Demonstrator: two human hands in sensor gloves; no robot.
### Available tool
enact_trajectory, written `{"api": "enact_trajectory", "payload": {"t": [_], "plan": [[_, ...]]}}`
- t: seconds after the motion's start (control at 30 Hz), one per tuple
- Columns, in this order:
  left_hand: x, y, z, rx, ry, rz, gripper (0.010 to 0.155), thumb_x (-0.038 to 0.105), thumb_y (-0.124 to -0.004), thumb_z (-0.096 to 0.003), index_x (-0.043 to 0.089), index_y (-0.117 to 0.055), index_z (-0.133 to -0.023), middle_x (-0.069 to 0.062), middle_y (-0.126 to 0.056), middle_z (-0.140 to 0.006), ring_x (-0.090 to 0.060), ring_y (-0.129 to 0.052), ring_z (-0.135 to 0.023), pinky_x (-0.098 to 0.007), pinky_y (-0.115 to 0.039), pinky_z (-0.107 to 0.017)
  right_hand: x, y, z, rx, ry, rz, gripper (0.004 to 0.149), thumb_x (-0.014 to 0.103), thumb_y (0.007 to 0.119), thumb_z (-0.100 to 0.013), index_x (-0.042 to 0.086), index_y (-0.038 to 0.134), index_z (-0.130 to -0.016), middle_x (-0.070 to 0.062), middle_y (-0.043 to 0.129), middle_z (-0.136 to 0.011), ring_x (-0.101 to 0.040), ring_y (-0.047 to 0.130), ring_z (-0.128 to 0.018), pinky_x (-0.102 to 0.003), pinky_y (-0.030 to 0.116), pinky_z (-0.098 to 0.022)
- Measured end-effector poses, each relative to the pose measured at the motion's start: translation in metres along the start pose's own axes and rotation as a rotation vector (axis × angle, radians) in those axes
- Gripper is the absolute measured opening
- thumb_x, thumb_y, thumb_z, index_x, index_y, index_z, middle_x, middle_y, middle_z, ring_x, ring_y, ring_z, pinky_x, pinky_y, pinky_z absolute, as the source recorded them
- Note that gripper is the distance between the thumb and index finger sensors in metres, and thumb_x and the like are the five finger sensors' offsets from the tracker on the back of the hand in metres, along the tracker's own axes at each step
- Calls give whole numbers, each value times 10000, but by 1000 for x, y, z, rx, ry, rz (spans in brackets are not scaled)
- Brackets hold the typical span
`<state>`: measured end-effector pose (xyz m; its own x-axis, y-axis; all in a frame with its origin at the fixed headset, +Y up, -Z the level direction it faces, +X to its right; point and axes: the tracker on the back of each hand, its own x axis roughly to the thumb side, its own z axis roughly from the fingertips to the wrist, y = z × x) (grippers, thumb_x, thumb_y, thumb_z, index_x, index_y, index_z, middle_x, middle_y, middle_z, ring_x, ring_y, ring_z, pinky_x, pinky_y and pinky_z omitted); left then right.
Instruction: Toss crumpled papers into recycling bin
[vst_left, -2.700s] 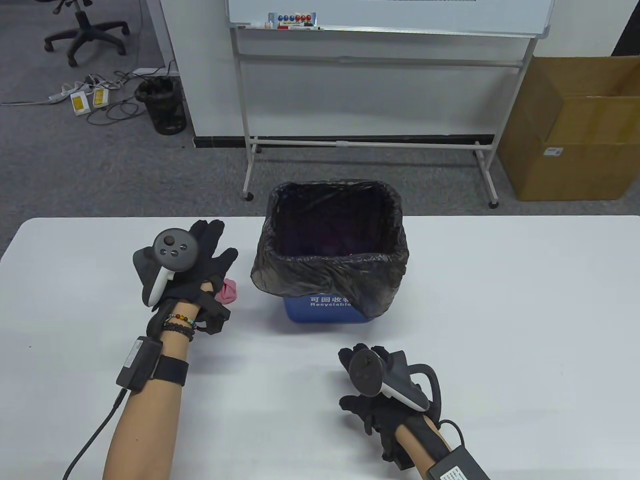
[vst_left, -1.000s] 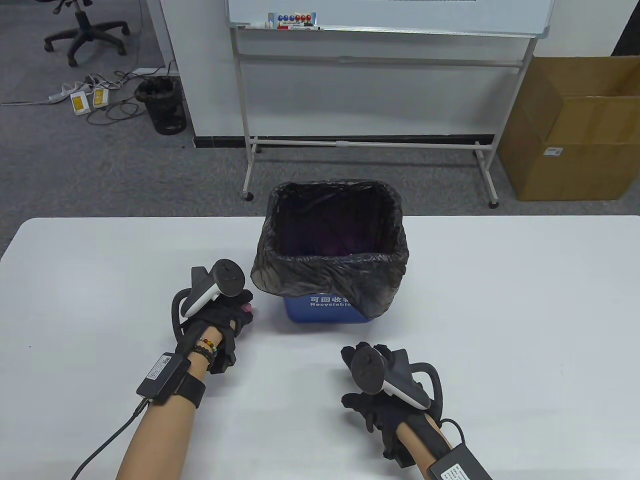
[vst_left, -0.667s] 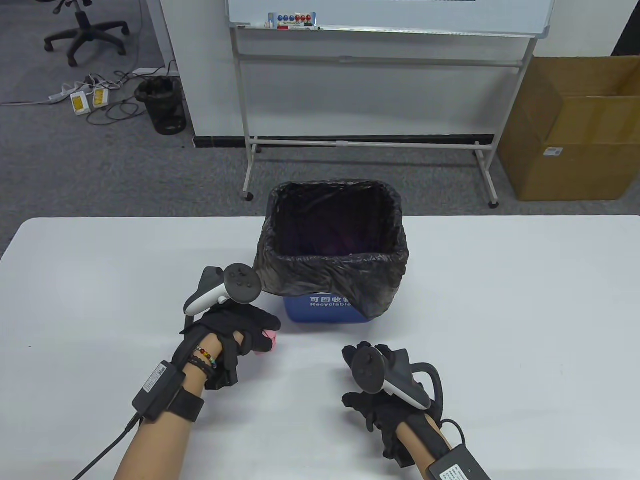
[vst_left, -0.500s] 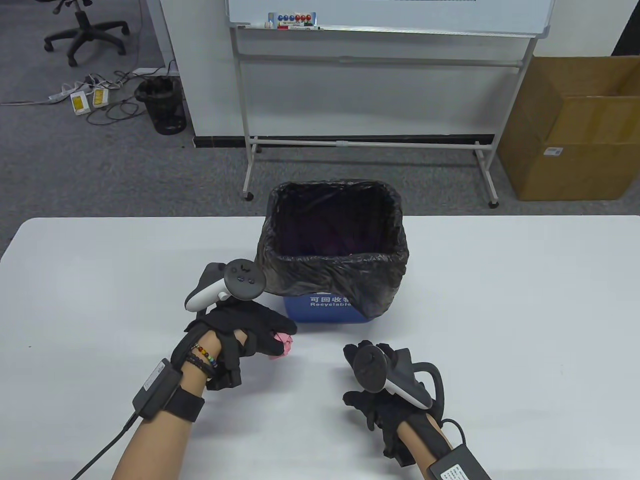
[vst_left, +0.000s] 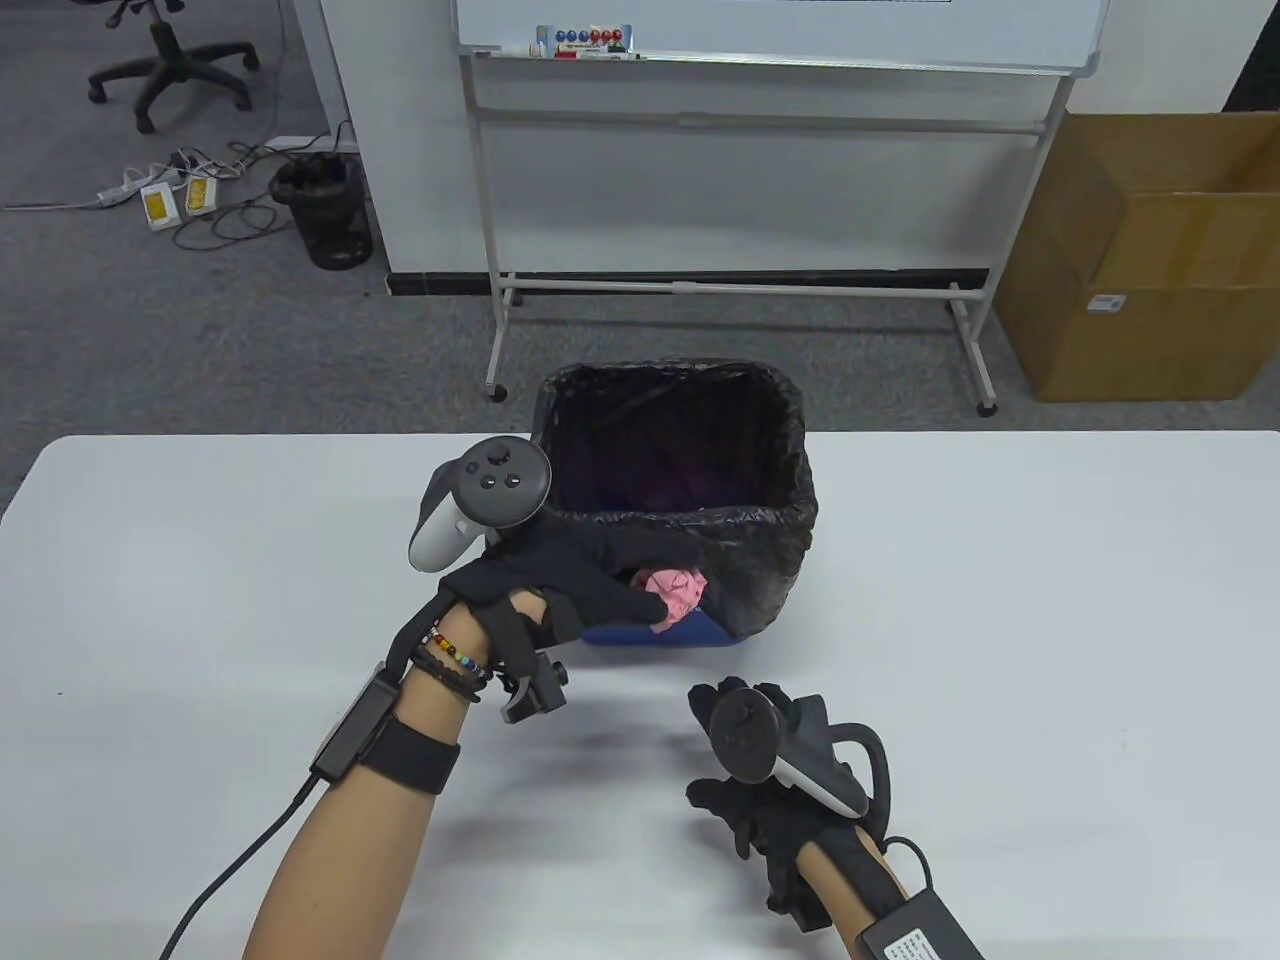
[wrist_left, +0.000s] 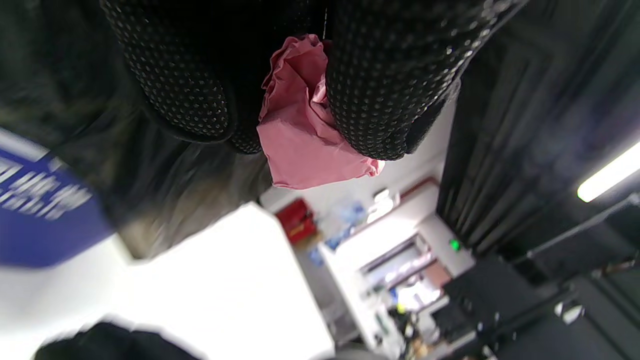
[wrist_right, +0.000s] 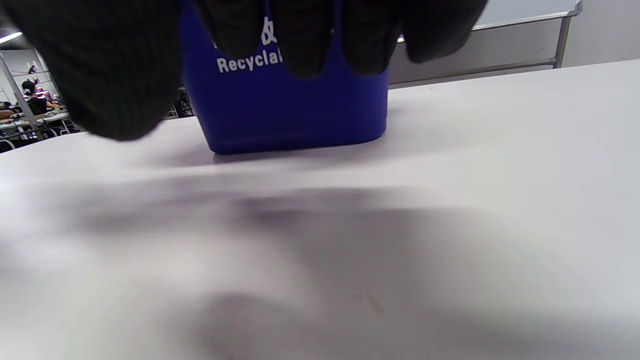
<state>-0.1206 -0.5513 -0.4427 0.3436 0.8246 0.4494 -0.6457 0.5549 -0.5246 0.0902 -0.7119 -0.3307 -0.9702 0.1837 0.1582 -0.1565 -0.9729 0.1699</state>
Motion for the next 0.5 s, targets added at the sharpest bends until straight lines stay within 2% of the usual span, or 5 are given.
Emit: {"api": "enact_trajectory", "payload": {"t": [0.17, 0.2, 0.3, 0.4, 0.5], "plan": [[4, 21, -8, 324, 22, -79, 608, 329, -951, -430, 231, -751, -996, -138, -830, -1048, -349, -983, -853, -423, -920, -574, 0, 0, 0, -4, -1, -2, 882, 552, 870, -325, 360, 447, -1075, -6, 514, -1176, -352, 531, -1108, -537, 528, -762], [4, 23, -8, 348, 31, -104, 611, 340, -948, -433, 239, -741, -1000, -131, -830, -1049, -339, -984, -856, -416, -921, -573, 0, 0, 0, -4, -2, -3, 882, 552, 870, -326, 359, 446, -1075, -5, 515, -1175, -352, 532, -1107, -537, 529, -762], [2, 23, -9, 514, 85, -255, 641, 368, -926, -442, 267, -691, -1030, -86, -778, -1093, -375, -901, -929, -472, -863, -611, 0, 0, 0, 0, -2, 0, 883, 553, 869, -326, 361, 445, -1076, -4, 516, -1175, -353, 529, -1109, -540, 526, -763], [0, 18, -10, 495, 136, -441, 796, 502, -859, -443, 283, -497, -1118, -77, -459, -1242, -491, -518, -1107, -603, -600, -759, 0, 0, 0, 4, -2, 0, 883, 554, 869, -325, 364, 443, -1075, -3, 511, -1177, -353, 526, -1110, -543, 524, -763], [0, 17, -6, 499, 135, -450, 784, 506, -848, -447, 262, -517, -1115, -97, -444, -1240, -492, -445, -1114, -636, -526, -764, 0, 0, 1, 3, -2, -1, 882, 554, 869, -325, 362, 445, -1075, -1, 511, -1177, -352, 524, -1112, -544, 523, -763]]}}
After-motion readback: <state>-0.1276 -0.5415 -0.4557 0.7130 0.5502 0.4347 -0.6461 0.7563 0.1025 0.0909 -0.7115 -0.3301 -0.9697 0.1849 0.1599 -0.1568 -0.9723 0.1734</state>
